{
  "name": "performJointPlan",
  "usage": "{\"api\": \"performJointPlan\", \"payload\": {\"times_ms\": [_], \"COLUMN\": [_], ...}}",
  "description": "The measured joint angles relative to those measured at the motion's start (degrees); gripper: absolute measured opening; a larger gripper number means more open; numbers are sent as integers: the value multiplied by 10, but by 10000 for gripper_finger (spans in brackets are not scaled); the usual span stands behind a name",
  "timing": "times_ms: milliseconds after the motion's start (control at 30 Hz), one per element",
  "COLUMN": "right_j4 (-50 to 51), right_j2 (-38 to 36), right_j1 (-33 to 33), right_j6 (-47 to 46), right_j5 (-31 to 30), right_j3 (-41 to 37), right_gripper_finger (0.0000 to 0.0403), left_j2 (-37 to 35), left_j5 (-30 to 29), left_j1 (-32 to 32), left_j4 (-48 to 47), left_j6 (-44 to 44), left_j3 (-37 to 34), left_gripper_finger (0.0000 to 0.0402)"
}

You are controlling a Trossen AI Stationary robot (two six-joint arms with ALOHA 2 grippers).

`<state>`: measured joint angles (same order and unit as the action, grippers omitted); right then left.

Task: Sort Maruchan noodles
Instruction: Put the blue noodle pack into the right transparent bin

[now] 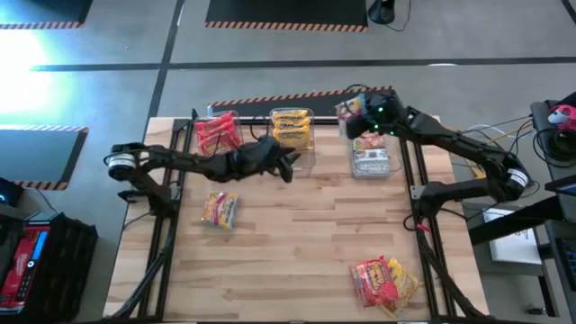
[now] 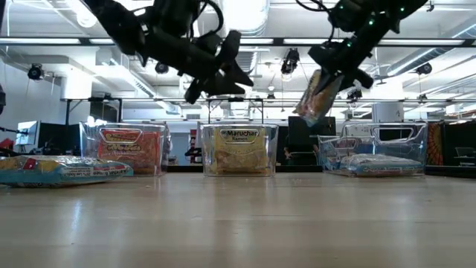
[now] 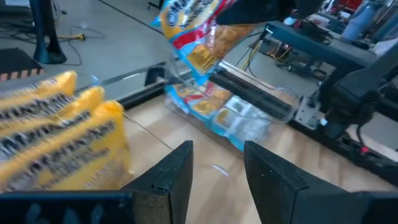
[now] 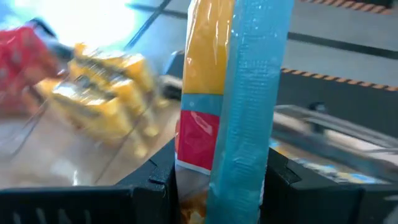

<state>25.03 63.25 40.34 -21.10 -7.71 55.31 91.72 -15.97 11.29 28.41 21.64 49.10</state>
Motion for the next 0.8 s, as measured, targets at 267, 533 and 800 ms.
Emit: {"api": "performJointPlan", "payload": {"times_ms": [267, 533, 800], "right_j4": [2, 0, -40], "right_j2": [-3, 3, 3], "right_j1": [63, 121, 151], "right_j6": [26, 82, 110], "right_j5": [1, 0, 63], "right_j3": [-32, -40, -68], "right_gripper_finger": [125, 126, 126], "left_j2": [16, 19, 20], "left_j5": [37, 65, 47], "left_j1": [47, 63, 65], "left_j4": [6, 20, 21], "left_j6": [-17, -16, -13], "left_j3": [0, 3, 29], "left_gripper_finger": [126, 126, 126]}}
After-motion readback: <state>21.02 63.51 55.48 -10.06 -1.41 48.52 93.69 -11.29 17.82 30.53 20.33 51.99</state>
